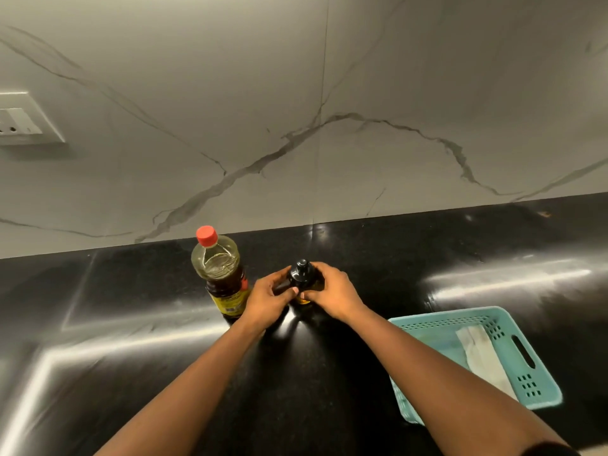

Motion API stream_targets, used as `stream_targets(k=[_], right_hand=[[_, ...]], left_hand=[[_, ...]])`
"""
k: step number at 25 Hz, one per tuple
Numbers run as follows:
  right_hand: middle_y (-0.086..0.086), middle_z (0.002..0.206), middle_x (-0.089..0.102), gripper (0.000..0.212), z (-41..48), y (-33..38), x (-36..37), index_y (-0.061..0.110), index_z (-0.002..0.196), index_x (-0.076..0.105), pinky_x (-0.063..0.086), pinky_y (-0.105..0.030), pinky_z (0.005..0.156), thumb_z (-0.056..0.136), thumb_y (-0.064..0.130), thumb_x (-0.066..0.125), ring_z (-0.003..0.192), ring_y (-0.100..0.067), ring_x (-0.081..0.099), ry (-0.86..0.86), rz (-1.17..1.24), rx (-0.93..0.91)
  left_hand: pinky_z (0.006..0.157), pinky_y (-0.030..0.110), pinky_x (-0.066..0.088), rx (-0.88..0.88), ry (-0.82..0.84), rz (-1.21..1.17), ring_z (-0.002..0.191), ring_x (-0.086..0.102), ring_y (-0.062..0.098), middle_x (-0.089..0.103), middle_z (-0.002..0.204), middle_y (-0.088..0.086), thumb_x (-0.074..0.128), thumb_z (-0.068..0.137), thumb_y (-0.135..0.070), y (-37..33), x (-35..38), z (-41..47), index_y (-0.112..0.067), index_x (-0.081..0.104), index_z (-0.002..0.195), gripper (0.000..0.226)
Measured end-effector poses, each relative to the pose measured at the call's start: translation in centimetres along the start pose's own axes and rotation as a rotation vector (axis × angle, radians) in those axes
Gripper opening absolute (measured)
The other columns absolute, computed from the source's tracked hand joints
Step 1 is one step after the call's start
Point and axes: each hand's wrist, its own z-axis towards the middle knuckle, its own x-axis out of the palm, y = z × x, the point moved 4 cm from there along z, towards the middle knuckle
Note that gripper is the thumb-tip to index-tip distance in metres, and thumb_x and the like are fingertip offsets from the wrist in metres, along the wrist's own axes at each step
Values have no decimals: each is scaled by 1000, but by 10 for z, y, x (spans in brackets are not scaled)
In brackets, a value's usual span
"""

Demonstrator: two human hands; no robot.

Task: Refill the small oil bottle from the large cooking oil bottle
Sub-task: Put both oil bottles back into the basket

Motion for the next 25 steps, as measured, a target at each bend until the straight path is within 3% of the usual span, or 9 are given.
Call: stream_targets(k=[6,11,15,19,25], right_hand=[[5,139,70,72,-16,9,-3,29,149,57,45,-31,117,85,24,89,133,-11,62,-81,-7,1],[3,137,72,72,-49,21,-57,28,147,60,44,-28,112,82,32,91,131,-13,64,-252,27,-30],[3,126,76,70,-103,8,-127,24,140,66,52,-27,104,78,39,94,118,-11,70,-361,-35,-49],[5,110,81,62,-156,-40,-182,26,128,73,62,-38,95,72,42,94,101,-10,75,-419,-129,-7],[4,109,81,59,-207,-116,-206,23,123,76,63,-37,93,71,40,97,98,-9,76,-399,-143,41]], left_hand=[[122,44,50,96,96,34,135,66,4,74,139,-14,73,101,-5,-5,-3,2,-26,60,154,58],[119,45,53,302,160,142,135,68,12,74,142,-4,77,99,-8,-71,13,-6,-23,61,153,58],[113,41,57,411,246,156,126,74,12,77,137,-3,83,96,-13,-129,64,-24,-20,65,149,57],[109,35,60,464,338,190,108,78,-1,81,122,-14,86,92,-9,-152,144,-44,-22,74,140,51],[101,37,65,431,396,133,104,82,10,85,109,-8,91,83,-1,-131,231,-70,-21,80,128,50]])
